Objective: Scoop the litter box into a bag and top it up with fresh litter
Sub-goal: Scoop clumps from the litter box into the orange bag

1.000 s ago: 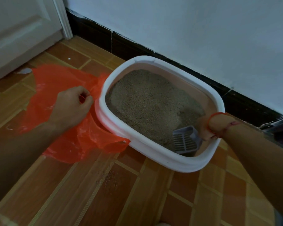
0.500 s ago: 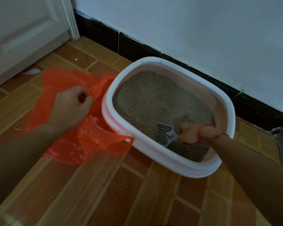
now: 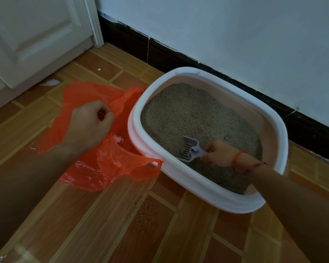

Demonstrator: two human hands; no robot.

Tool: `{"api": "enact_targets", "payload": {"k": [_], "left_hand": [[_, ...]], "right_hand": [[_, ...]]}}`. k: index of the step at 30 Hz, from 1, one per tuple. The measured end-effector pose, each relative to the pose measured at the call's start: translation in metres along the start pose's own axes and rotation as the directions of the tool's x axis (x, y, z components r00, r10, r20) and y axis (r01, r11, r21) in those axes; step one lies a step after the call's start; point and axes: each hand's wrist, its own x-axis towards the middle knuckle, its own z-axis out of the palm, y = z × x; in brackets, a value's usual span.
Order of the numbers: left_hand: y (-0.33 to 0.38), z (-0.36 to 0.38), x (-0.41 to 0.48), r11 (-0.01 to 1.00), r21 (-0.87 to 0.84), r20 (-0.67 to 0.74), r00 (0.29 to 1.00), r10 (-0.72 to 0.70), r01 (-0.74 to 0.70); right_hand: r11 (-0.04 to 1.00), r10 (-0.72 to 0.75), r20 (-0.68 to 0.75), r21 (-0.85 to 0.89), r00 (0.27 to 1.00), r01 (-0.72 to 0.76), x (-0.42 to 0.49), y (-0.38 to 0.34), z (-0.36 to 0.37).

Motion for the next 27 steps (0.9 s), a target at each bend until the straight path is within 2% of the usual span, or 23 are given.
{"api": "enact_targets", "payload": {"k": [4, 9, 13, 27], "left_hand": [[0.002, -0.003, 0.0, 1.0, -0.012, 0.009, 1.0, 0.0, 0.0], [0.003, -0.008, -0.001, 1.0, -0.015, 0.023, 0.999, -0.026, 0.026], [0.002, -0.011, -0.001, 0.999, 0.001, 0.03, 0.999, -0.042, 0.042], [0.006, -0.012, -0.001, 0.999, -0.005, 0.025, 0.998, -0.05, 0.05]], "right_hand": [[0.998, -0.023, -0.043, 0.058, 0.999, 0.025, -0.003, 0.003, -0.007], [0.992, -0.02, -0.197, 0.118, 0.98, 0.044, -0.005, 0.007, -0.014], [0.978, -0.034, -0.229, 0.195, 0.973, 0.08, -0.007, 0.007, -0.023], [0.986, -0.031, -0.309, 0.147, 0.951, 0.079, 0.0, 0.008, -0.028]]}}
